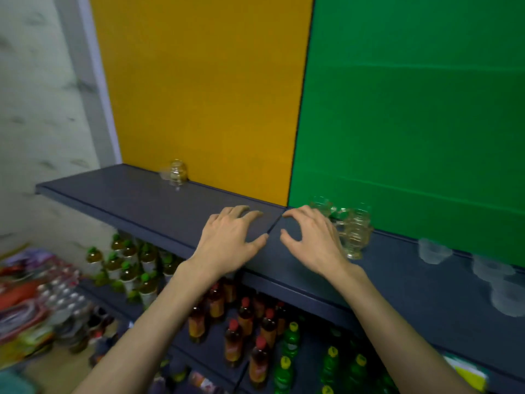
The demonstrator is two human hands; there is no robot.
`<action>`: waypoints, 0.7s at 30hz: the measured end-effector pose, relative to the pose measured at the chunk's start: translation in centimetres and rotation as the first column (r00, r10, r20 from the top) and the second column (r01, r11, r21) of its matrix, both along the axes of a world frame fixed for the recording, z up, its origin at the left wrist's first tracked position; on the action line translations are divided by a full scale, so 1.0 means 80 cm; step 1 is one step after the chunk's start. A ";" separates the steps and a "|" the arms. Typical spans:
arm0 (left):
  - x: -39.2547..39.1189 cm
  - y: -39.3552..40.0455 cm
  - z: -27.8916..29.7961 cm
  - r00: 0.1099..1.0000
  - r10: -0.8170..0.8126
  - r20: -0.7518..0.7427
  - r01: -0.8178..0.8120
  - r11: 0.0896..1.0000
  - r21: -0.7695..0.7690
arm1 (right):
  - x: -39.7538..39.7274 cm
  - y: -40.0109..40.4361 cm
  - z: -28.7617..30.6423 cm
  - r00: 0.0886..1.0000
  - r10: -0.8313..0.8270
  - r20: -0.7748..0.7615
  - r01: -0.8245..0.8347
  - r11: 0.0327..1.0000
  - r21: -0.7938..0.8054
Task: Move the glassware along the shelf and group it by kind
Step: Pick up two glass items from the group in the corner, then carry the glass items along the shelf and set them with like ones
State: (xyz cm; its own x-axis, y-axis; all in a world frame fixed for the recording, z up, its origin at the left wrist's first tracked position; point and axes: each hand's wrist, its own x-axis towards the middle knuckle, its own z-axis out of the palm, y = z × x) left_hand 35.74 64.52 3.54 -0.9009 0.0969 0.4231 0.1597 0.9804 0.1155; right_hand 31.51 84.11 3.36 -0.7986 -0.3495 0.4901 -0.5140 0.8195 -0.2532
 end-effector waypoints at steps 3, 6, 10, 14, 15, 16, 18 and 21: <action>0.008 -0.081 -0.007 0.999 0.052 0.013 -0.052 0.999 0.007 | -0.008 -0.080 -0.007 0.999 0.035 0.015 -0.035 0.999 -0.006; 0.012 -0.160 -0.014 0.994 0.110 0.021 -0.110 0.994 -0.002 | -0.017 -0.156 -0.012 0.997 0.065 0.030 -0.065 0.998 -0.003; 0.009 -0.239 -0.016 0.984 0.175 0.025 -0.175 0.985 -0.011 | -0.035 -0.231 -0.014 0.996 0.081 0.043 -0.082 0.996 0.021; -0.007 -0.302 -0.022 0.975 0.218 0.041 -0.218 0.976 -0.005 | -0.063 -0.292 -0.016 0.993 0.095 0.072 -0.099 0.993 0.057; -0.012 -0.316 -0.024 0.974 0.224 0.046 -0.224 0.975 0.002 | -0.072 -0.307 -0.018 0.992 0.099 0.080 -0.104 0.992 0.068; -0.019 -0.328 -0.026 0.972 0.229 0.049 -0.229 0.973 0.008 | -0.081 -0.321 -0.020 0.991 0.102 0.089 -0.109 0.991 0.078; -0.033 -0.353 -0.031 0.970 0.235 0.057 -0.236 0.972 0.006 | -0.100 -0.349 -0.024 0.990 0.100 0.102 -0.110 0.989 0.098; -0.059 -0.395 -0.039 0.965 0.256 0.059 -0.257 0.966 0.010 | -0.134 -0.392 -0.030 0.990 0.102 0.100 -0.115 0.985 0.130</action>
